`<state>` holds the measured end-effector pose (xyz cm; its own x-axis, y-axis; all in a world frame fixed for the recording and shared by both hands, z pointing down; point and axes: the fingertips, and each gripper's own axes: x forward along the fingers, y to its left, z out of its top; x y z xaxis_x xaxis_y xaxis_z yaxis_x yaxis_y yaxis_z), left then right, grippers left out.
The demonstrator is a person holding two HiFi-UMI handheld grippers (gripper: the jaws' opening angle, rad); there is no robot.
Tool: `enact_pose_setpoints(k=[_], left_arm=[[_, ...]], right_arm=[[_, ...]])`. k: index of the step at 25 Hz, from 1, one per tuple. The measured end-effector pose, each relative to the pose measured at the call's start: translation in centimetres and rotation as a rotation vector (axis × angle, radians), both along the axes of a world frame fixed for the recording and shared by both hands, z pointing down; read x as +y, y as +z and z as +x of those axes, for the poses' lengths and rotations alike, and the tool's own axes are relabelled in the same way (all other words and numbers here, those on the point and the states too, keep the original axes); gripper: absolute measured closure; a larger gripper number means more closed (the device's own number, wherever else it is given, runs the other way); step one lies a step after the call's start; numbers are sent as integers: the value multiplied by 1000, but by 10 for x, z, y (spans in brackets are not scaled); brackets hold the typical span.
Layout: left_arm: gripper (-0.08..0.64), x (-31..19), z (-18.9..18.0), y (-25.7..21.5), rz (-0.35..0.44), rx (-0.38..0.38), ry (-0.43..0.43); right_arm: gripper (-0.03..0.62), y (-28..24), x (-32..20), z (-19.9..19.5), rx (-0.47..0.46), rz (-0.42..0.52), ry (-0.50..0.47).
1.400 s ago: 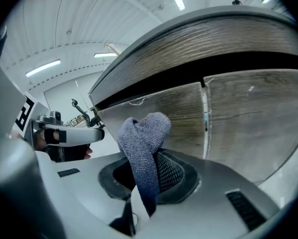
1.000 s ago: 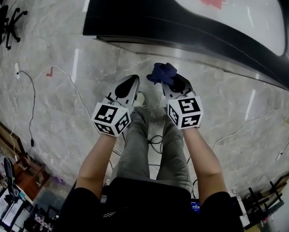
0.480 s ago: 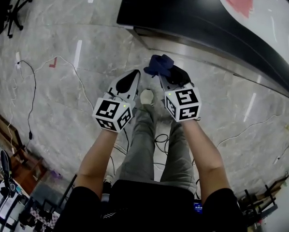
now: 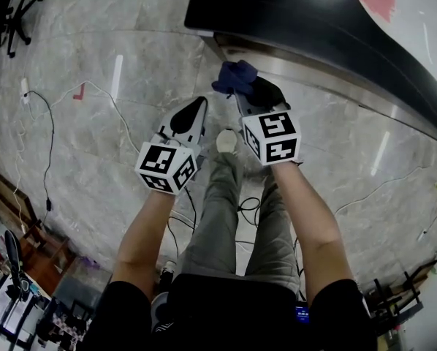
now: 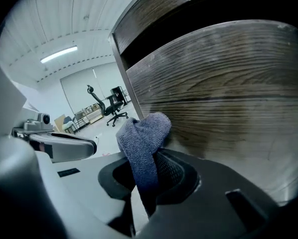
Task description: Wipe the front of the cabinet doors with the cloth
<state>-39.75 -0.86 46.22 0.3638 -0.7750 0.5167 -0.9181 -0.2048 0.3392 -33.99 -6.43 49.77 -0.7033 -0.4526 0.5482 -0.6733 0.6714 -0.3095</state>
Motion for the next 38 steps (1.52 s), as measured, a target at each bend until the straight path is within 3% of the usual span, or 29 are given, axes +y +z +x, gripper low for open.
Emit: enact_pose_setpoints(k=[11,38], left_arm=[[551,-15,34,0,12,13,3],[551,-47,258,7,10,54,241]], right_arm=[[522,-3,-12,47,-3,15,46],[522,14,-26,308,49,0,332]])
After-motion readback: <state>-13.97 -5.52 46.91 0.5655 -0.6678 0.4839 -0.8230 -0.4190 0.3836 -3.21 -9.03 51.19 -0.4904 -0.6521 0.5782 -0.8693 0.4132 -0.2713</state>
